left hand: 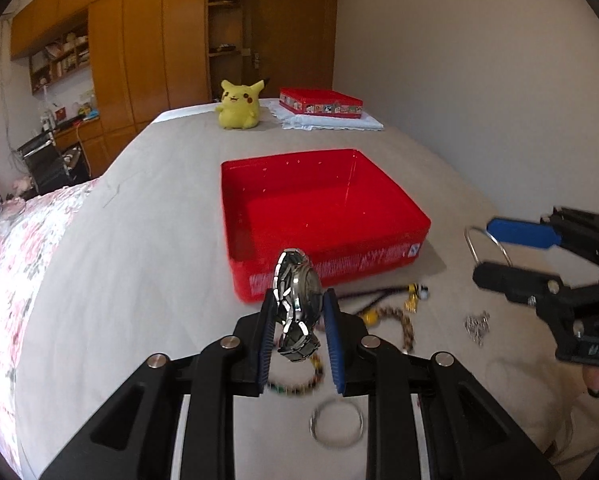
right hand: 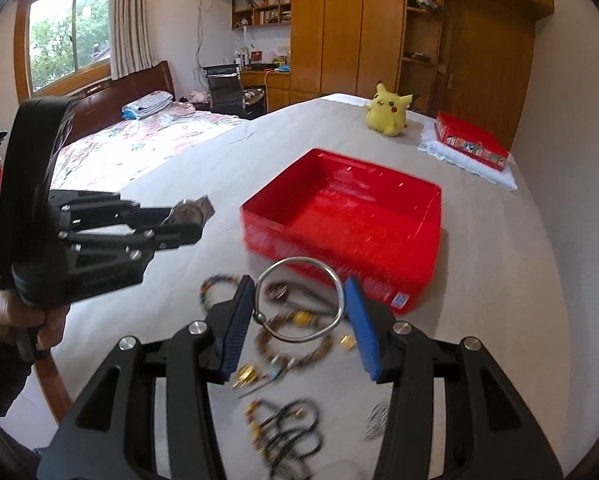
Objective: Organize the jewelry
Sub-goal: 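Carry watch and bangle into the red box and open both tools, then withdraw both open tools from the box back over the jewelry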
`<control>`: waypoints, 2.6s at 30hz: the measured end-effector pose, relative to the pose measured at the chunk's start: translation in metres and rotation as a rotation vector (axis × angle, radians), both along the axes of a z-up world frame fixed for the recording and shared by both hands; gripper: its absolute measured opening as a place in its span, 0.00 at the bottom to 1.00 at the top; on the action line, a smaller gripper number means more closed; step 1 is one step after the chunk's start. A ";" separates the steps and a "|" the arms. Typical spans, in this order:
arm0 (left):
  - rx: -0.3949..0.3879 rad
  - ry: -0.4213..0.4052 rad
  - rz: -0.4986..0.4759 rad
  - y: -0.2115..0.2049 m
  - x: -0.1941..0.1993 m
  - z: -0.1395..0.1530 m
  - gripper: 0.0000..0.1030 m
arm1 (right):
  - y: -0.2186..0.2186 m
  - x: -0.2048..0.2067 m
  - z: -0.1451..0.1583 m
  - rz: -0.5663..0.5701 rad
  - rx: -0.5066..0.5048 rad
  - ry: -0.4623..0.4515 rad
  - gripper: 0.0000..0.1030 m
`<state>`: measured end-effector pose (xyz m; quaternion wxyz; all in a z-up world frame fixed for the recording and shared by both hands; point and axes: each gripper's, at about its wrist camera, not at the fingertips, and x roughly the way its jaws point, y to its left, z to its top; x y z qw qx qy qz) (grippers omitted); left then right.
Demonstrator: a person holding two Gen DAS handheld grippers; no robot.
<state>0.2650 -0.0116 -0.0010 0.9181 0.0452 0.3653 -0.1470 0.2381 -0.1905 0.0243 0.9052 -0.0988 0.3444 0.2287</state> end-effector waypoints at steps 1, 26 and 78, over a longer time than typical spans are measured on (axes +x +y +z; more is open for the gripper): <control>0.004 0.003 -0.002 -0.002 0.009 0.001 0.23 | -0.001 0.009 0.002 -0.004 0.001 0.002 0.44; 0.016 0.227 -0.052 -0.052 0.172 -0.082 0.23 | 0.006 0.207 -0.105 -0.112 -0.168 0.270 0.44; -0.002 0.167 -0.031 0.001 -0.083 -0.095 0.77 | -0.042 -0.094 -0.112 -0.070 0.090 0.236 0.79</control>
